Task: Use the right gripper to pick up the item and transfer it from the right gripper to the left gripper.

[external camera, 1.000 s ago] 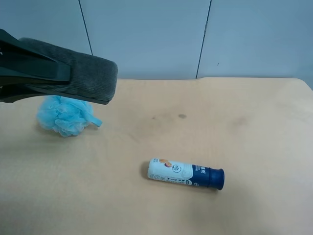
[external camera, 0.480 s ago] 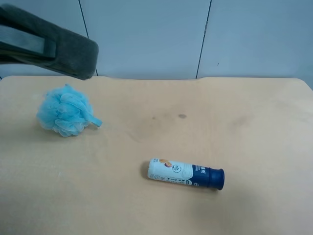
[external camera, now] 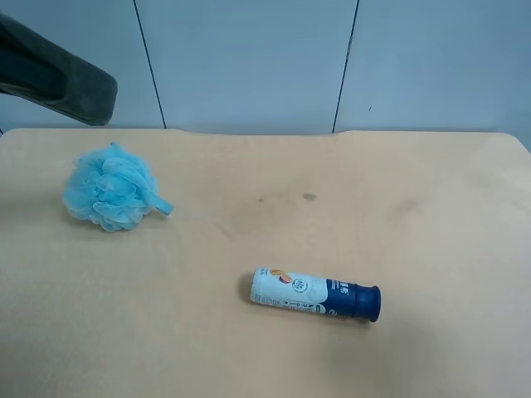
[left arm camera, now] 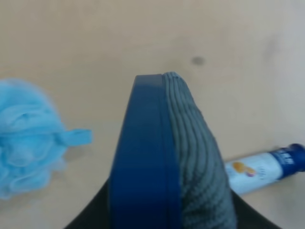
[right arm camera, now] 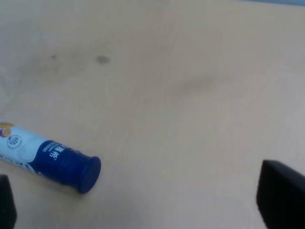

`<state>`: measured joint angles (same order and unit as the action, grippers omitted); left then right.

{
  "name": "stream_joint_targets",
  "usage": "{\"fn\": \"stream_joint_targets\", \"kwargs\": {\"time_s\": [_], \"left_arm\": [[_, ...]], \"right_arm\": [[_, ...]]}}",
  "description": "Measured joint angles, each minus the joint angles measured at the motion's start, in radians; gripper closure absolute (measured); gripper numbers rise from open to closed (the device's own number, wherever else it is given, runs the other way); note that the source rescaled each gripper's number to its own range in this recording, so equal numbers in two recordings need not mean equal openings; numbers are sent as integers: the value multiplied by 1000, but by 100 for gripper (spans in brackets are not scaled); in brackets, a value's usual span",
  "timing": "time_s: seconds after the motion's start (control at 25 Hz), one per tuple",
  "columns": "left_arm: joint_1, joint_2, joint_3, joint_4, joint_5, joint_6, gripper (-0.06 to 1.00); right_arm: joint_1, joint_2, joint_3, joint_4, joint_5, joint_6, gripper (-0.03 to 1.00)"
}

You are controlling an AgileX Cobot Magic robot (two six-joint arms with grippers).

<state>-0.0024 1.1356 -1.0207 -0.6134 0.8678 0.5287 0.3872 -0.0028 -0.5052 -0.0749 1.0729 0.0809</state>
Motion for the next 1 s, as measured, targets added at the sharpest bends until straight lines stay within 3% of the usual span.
{"fn": "stream_joint_targets", "kwargs": {"time_s": [0.24, 0.52, 1.0], "left_arm": [[-35, 96, 0, 24, -71, -3, 92], [-226, 219, -18, 43, -184, -13, 92], [-476, 540, -266, 43, -210, -33, 92]], "right_arm": [[0, 0, 0, 0, 0, 0, -3], [0, 0, 0, 0, 0, 0, -3], [0, 0, 0, 0, 0, 0, -3]]}}
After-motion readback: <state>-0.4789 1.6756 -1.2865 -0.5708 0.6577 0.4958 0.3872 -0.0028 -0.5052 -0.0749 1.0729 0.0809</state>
